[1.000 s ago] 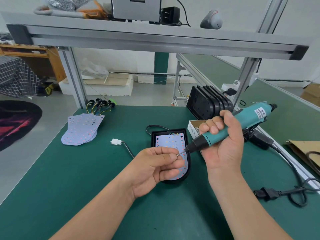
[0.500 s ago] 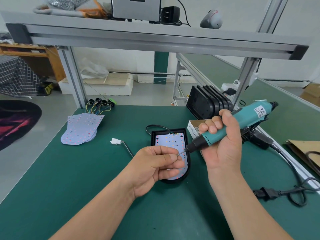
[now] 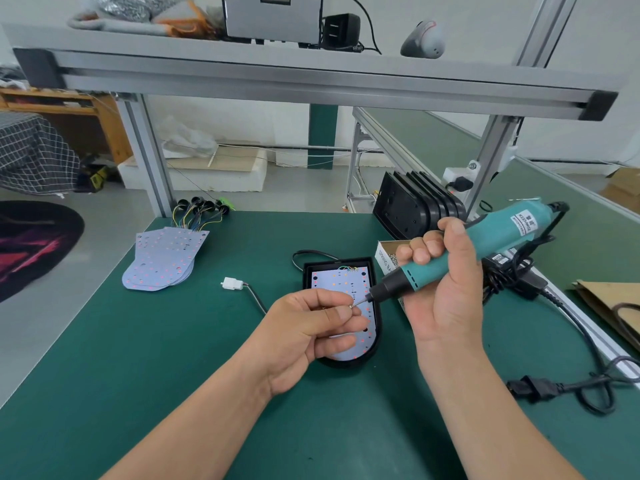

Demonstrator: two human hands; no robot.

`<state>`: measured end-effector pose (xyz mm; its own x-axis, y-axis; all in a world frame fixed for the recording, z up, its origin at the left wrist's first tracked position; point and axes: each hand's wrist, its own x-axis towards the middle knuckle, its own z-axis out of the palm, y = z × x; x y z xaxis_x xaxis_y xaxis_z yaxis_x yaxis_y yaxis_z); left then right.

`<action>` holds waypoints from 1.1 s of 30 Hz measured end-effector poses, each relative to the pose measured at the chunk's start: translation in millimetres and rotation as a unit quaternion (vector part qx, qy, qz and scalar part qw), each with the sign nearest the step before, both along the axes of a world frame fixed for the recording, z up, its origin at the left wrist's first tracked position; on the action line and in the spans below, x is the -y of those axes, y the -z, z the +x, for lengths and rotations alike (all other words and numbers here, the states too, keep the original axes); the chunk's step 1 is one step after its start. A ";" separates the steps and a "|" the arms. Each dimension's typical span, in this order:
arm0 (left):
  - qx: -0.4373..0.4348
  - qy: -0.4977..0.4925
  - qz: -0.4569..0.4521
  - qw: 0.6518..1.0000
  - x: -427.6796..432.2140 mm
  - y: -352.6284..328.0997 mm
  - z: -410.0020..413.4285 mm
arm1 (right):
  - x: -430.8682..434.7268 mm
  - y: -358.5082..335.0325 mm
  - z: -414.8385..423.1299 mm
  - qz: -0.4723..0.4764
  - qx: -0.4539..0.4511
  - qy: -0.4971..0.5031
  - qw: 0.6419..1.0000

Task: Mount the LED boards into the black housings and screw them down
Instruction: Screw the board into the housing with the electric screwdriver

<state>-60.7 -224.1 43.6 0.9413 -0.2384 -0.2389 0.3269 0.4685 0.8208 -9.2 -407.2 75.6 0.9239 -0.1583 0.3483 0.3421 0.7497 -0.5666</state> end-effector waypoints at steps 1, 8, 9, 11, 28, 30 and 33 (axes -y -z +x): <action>0.001 0.002 -0.002 1.000 0.0 0.3 0.2 | 0.3 0.3 0.3 0.005 -0.006 -0.001 1.000; 0.010 0.008 -0.001 1.000 0.7 1.0 -0.6 | 0.6 2.1 -0.2 0.010 -0.007 -0.011 1.000; 0.013 0.004 0.003 1.000 0.6 1.2 -0.5 | -0.2 2.4 -0.6 0.009 -0.004 -0.013 1.000; 0.020 -0.007 0.012 1.000 0.3 2.2 -0.1 | -1.7 2.5 -1.2 0.007 -0.002 -0.014 1.000; 0.071 -0.023 0.083 0.994 4.4 7.9 -0.4 | -5.0 9.6 1.0 0.049 -0.082 0.023 0.995; 0.069 -0.014 0.071 0.995 4.3 6.9 -0.5 | -4.5 10.5 2.1 0.056 -0.085 0.021 0.995; 0.056 -0.005 0.053 0.997 3.3 4.7 0.5 | -3.8 11.1 3.3 0.065 -0.088 0.016 0.994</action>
<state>-60.2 -227.4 38.9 0.9657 -0.2073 -0.1561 0.2267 0.3810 0.8964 -5.9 -403.4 64.5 0.9624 -0.2224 0.1557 0.2713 0.8111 -0.5182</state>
